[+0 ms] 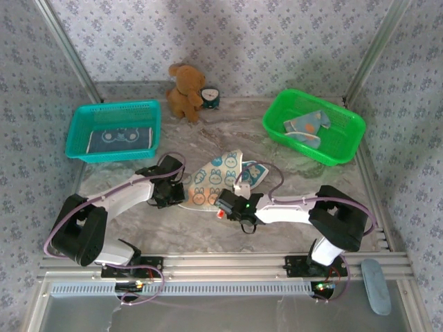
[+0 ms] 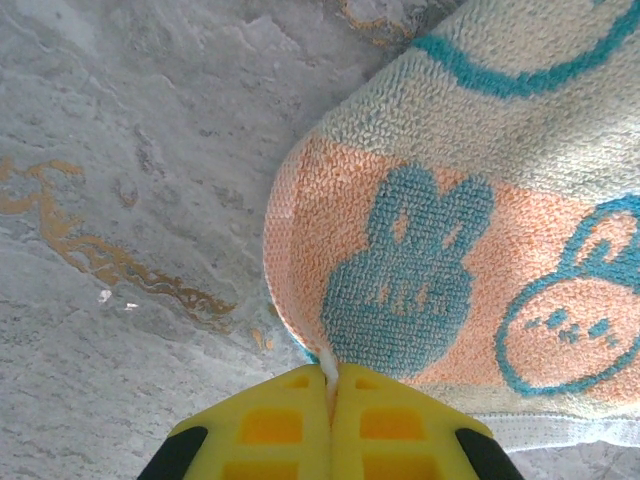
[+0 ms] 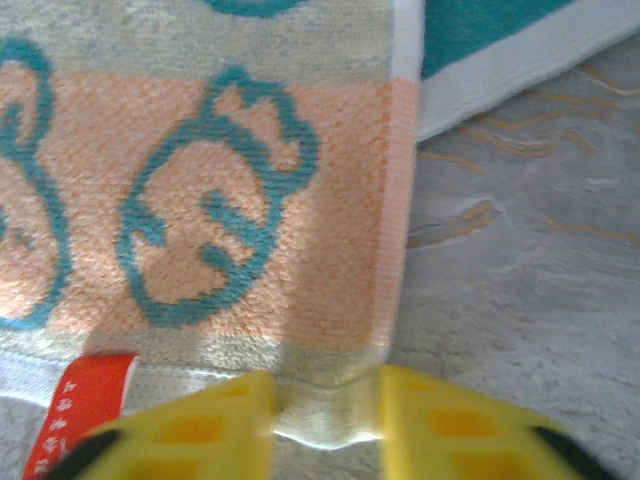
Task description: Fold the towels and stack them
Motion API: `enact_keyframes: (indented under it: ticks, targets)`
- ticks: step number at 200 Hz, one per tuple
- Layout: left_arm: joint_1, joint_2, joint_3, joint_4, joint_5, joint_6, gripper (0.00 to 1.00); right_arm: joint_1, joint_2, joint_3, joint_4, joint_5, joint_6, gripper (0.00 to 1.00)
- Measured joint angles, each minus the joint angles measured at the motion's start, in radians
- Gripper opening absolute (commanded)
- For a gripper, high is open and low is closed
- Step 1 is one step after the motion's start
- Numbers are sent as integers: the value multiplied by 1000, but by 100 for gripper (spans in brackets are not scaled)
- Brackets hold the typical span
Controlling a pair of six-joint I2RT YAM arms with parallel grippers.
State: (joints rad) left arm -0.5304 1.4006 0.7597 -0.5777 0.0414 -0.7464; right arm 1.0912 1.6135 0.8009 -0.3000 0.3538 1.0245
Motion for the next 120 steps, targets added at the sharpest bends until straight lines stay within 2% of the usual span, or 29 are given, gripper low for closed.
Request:
enact_keyframes:
  ticks: [22,31,78,120]
  targets:
    - [0,0,0,4,12,0,0,1,0,-2,-14,17,16,7]
    - [-2,0,0,4,16,0,0,4,-2,-2,-16,21,16,0]
    - [-2,-55,24,-39,17,0,0,6,-81,29,-93,29,-40,0]
    - [-2,-172,246,-138,-19,0,0,-27,-244,199,-181,98,-196,0]
